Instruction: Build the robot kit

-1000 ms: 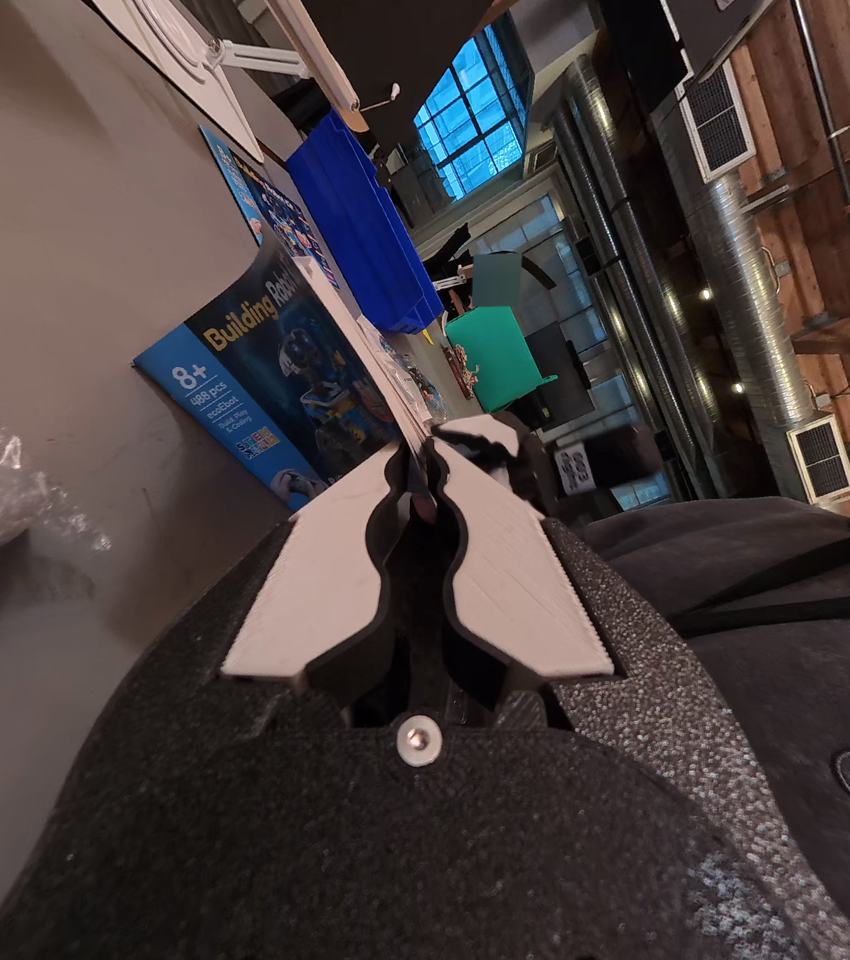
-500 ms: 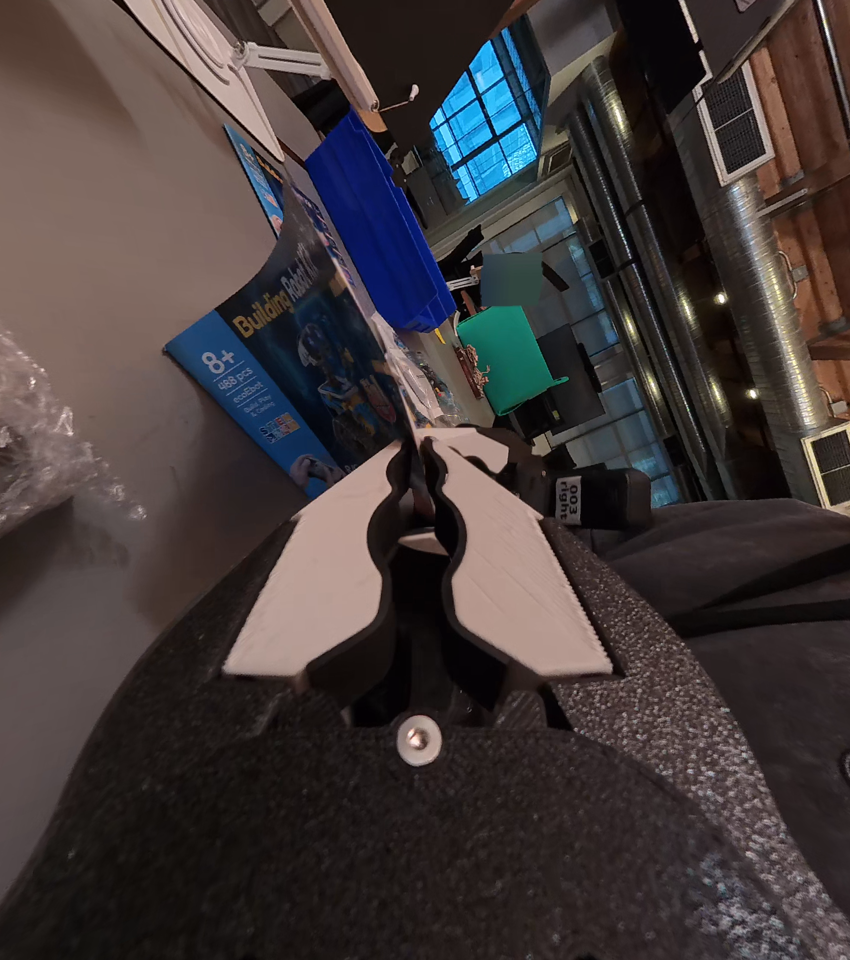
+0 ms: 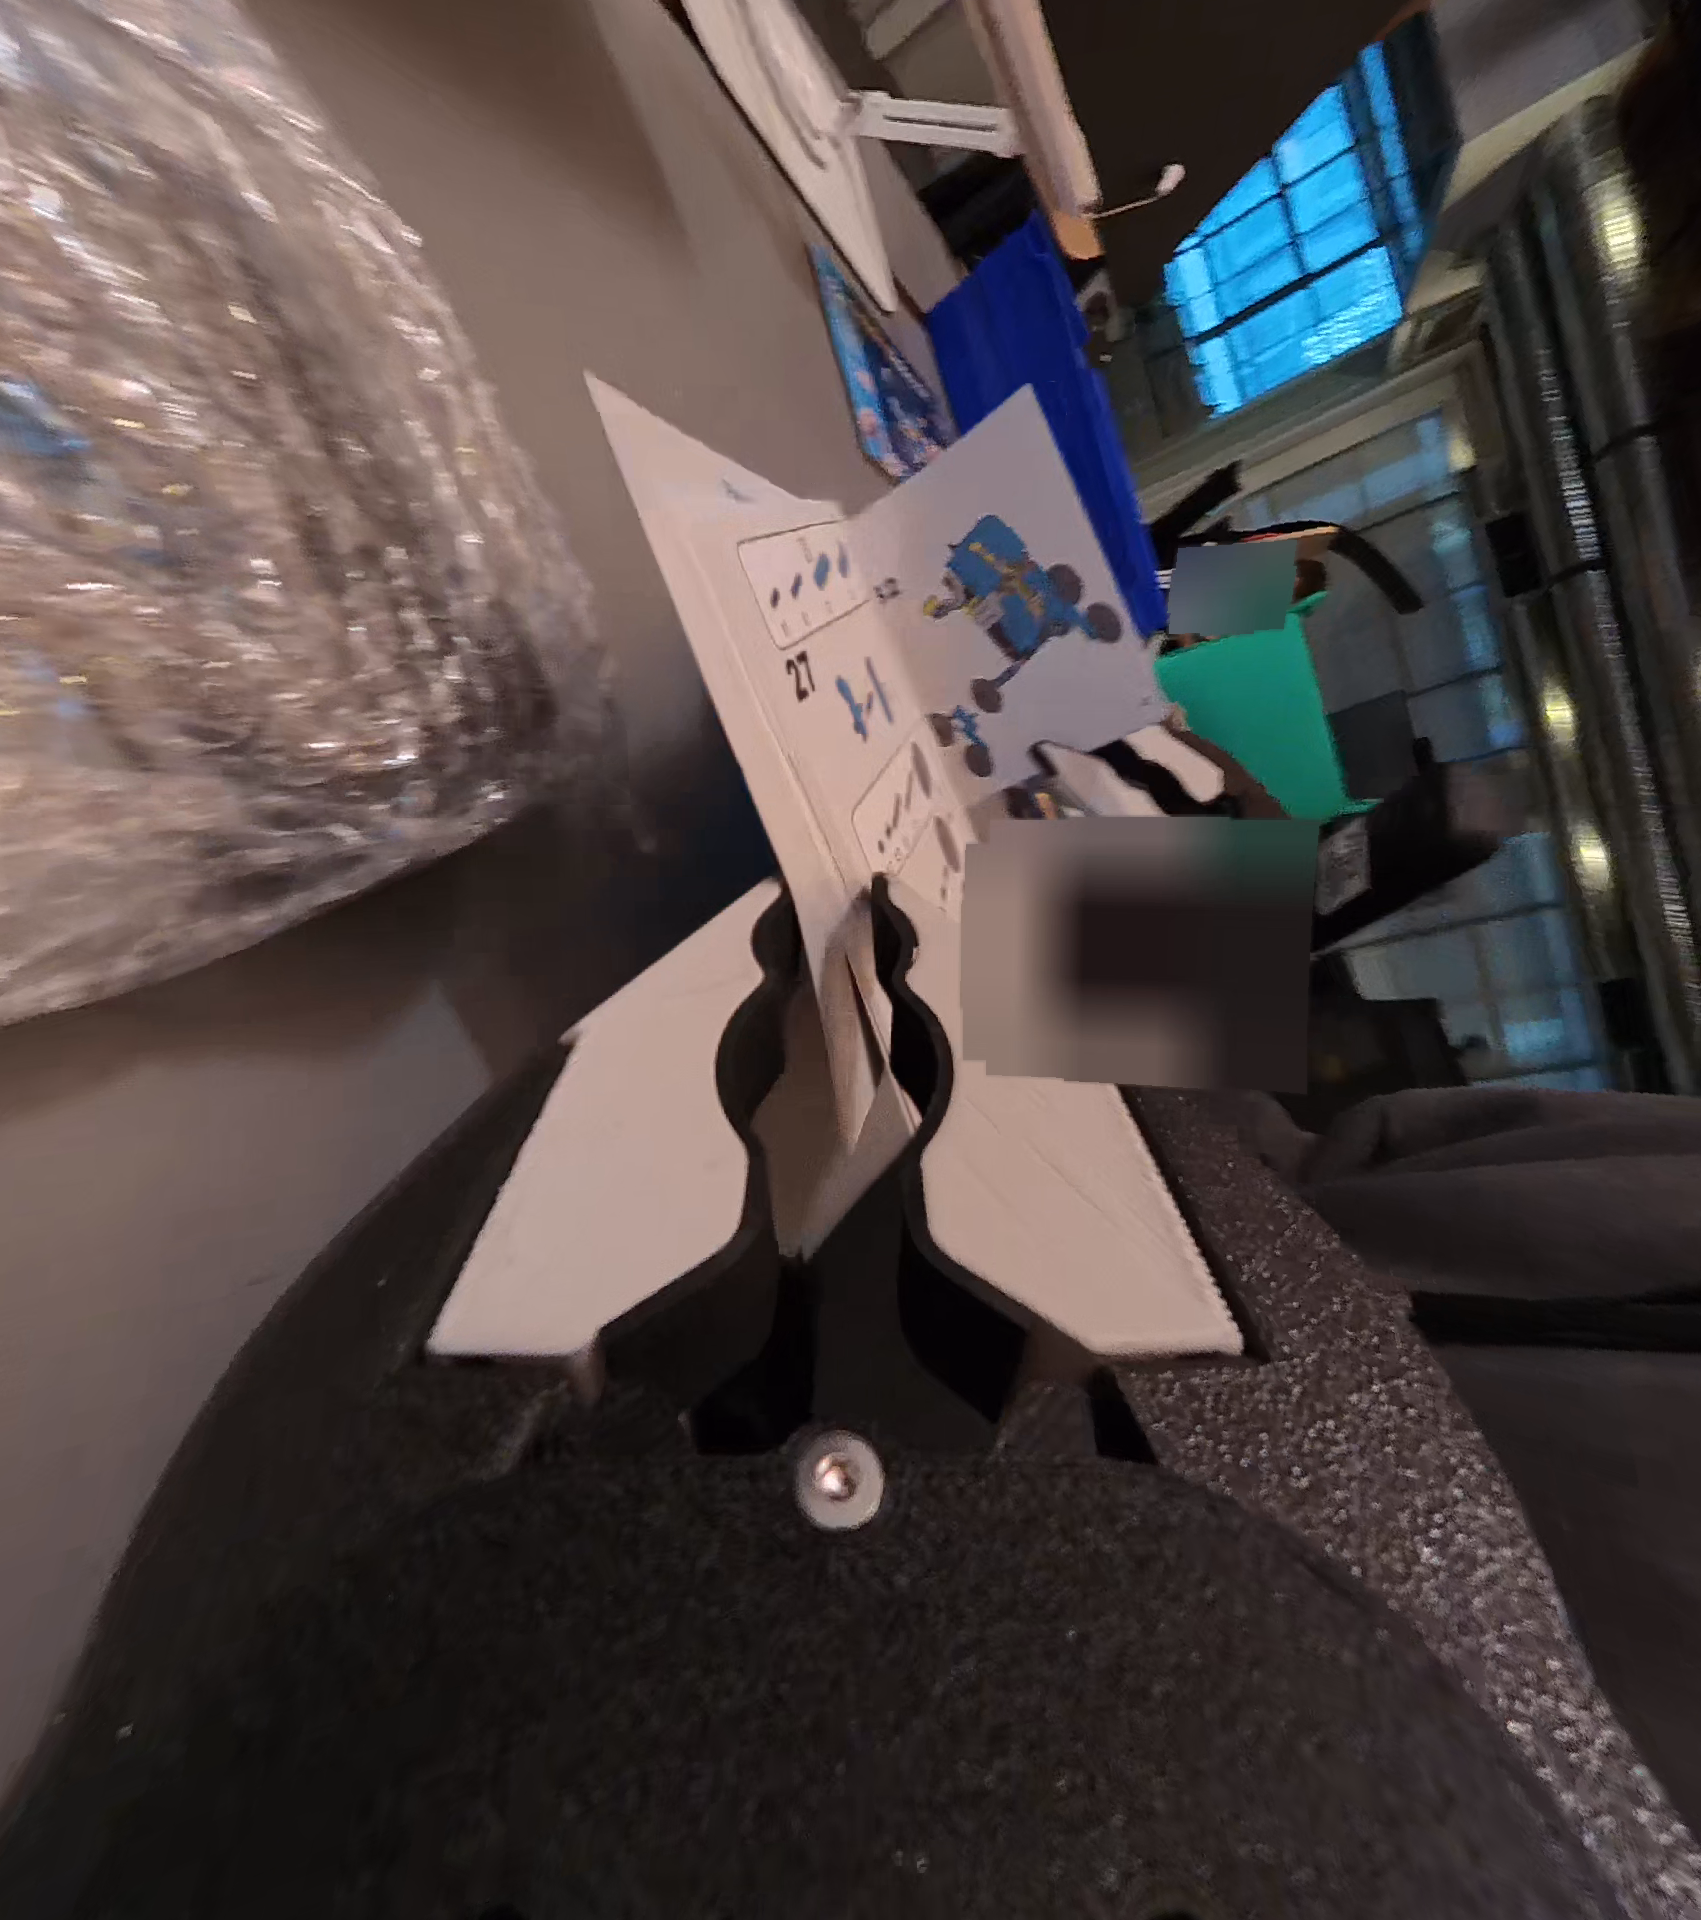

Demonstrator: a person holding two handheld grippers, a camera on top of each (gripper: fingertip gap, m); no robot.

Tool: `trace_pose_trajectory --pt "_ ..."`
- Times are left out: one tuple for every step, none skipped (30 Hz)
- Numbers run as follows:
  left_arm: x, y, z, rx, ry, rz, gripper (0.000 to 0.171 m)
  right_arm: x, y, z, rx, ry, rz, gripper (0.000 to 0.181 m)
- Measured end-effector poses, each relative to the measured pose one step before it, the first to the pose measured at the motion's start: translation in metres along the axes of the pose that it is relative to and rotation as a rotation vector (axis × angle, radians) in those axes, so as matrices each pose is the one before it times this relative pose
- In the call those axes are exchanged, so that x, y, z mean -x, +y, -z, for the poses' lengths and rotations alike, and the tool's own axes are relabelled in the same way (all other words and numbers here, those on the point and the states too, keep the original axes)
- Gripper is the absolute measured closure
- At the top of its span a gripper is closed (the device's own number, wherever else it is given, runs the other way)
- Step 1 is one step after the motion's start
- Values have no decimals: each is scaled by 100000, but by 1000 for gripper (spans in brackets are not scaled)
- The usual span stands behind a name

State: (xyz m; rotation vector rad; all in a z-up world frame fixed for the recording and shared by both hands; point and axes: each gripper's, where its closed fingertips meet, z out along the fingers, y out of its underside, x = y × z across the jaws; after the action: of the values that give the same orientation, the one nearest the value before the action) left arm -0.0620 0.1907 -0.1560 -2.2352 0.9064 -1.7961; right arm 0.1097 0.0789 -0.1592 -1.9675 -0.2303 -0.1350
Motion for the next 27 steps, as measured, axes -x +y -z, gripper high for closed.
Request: trace_pose_trajectory --pt "581 -147 414 -430 -4800 -1833 153 -155 -22 46 -46 -776 -1838 171" --pt "598 -328 581 -1245 -5109 -1345 147 -28 -156 104 -460 -813 -693 173" --pt "649 -362 724 -1191 -5429 -708 140 -81 -387 195 -1494 570 648 174" --pt "785 -421 889 -1167 -6485 -952 132 -24 -623 274 -2490 1209 2142 175" --pt "970 -575 1063 -1918 -8419 -1500 123 15 -782 295 -2524 1837 3586 176" --pt "872 -700 1137 -2621 -8955 -2961 117 175 -856 211 -1998 1835 5259 177" --pt "249 -788 1045 -3157 -6165 -4184 115 515 -939 91 -1857 570 6711 178" --pt "-659 -739 769 -2885 -1290 -3322 114 851 -916 -51 -1207 -672 7554 179" --pt "-1854 -563 379 -1842 5421 -1346 114 999 -857 -185 -210 -942 7674 180" --pt "-2893 -301 -65 -701 11759 983 114 1139 -854 -314 313 -1462 7246 180" --pt "-3204 54 -573 481 14378 3130 114 1155 -781 -379 826 -1715 6357 180" --pt "-2601 453 -1056 1762 12460 4429 114 1034 -671 -420 1196 -1635 4905 180" --pt "-1461 676 -1248 2345 7656 4286 113 947 -601 -379 1091 -1753 3701 180" --pt "-363 718 -1175 2460 2897 3115 112 713 -597 -263 41 -980 2468 180" --pt "217 553 -942 1465 830 2039 110 588 -529 -170 -427 -911 1544 180" --pt "746 117 -537 -986 -1831 1878 107 325 -97 -187 1420 38 1040 180" --pt "718 40 -271 -934 -1569 1574 111 341 106 -167 1583 -545 1231 179" --pt "461 -59 -59 -1028 -566 455 122 222 142 -87 602 -231 -52 178" --pt "282 -28 92 -506 141 -356 144 261 65 3 -516 -1478 -1533 178" --pt "299 -28 101 -405 -23 521 152 228 -18 50 -1111 -2073 -3024 176" --pt "222 49 25 194 369 1794 153 35 -31 28 -809 -1285 -3409 175" --pt "230 125 8 444 86 1908 151 -72 -4 -31 -369 -636 -2706 175" --pt "208 205 43 757 -22 1378 147 -134 -79 -39 -708 218 -1291 175" --pt "111 208 97 680 364 1423 141 -230 -72 -69 -426 1420 27 175" --pt "30 112 161 -174 452 1228 133 -288 11 -115 224 2248 463 176" --pt "6 1 219 -1027 446 941 126 -192 46 -126 588 2001 526 176" --pt "4 -19 157 -1179 477 869 119 -7 21 -112 386 1079 422 175"
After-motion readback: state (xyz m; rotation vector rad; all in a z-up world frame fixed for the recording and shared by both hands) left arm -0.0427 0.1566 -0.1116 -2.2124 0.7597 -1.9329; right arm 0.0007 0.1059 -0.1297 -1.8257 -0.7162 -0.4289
